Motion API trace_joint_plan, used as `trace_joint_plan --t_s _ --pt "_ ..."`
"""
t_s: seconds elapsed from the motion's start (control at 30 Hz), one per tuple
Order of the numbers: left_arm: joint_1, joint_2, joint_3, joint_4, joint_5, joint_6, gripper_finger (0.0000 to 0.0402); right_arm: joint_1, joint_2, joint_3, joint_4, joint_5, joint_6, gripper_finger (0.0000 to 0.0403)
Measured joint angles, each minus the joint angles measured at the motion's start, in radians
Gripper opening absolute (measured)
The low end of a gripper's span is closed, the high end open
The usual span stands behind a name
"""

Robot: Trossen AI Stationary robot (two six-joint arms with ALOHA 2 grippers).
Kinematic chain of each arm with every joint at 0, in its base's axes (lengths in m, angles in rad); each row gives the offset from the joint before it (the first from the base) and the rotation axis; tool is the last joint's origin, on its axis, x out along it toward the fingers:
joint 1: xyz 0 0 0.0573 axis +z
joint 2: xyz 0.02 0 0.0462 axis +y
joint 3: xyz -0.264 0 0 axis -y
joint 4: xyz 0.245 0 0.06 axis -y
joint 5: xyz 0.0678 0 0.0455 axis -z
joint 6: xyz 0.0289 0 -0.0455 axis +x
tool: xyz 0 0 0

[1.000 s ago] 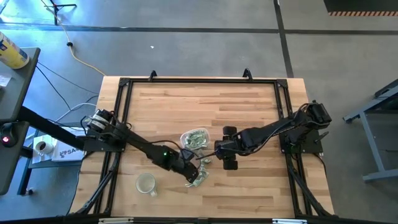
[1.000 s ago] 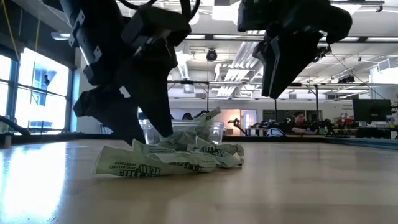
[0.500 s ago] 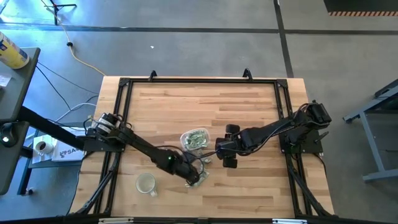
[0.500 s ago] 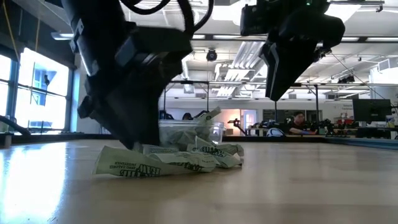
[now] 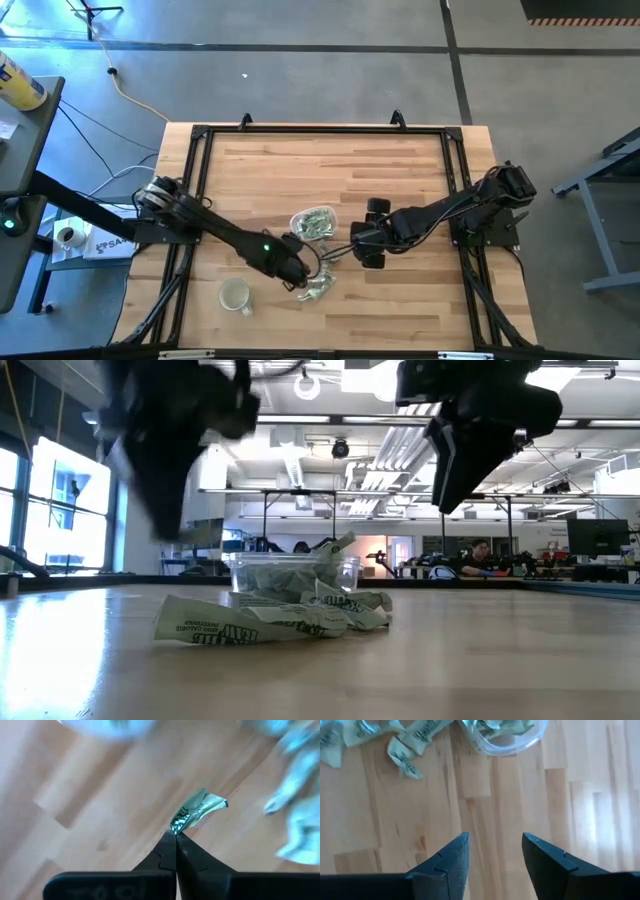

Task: Pick and place Stevia / Truvia into bins
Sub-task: Put the stevia packet into the transparent container

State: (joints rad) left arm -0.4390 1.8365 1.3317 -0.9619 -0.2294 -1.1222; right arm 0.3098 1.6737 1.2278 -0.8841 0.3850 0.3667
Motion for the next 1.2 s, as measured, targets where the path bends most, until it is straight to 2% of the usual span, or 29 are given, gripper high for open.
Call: trace_joint_plan --t_s 0.17,0.27,0.47,0.7,0.93,1.2 --pt "0.048 -0.116 0.069 -0.034 -0.143 0.087 0.0022 0.025 -0.011 0.0 -0.035 0.03 -0.012 0.0172" --pt "0.134 -0.147 0.074 -0.02 -0.168 0.188 0.0022 0.034 -0.011 0.0 -0.038 0.03 -0.034 0.0172" --pt "0.315 -0.11 0.072 0.129 0.025 0.44 0.0022 0.021 -0.011 0.0 -0.009 0.028 -0.063 0.0172" --pt "0.396 -0.037 0.071 0.221 0.219 0.535 0.0025 0.004 -0.012 -0.012 0.01 0.025 -0.078 0.0166" --pt "0.394 0.02 0.064 0.268 0.249 0.582 0.0026 0.015 -0.016 -0.105 0.044 -0.01 -0.011 0.0157" --pt "0.456 0.073 0.044 0.281 0.257 0.618 0.0027 0.072 -0.08 -0.133 0.109 0.029 -0.006 0.0149"
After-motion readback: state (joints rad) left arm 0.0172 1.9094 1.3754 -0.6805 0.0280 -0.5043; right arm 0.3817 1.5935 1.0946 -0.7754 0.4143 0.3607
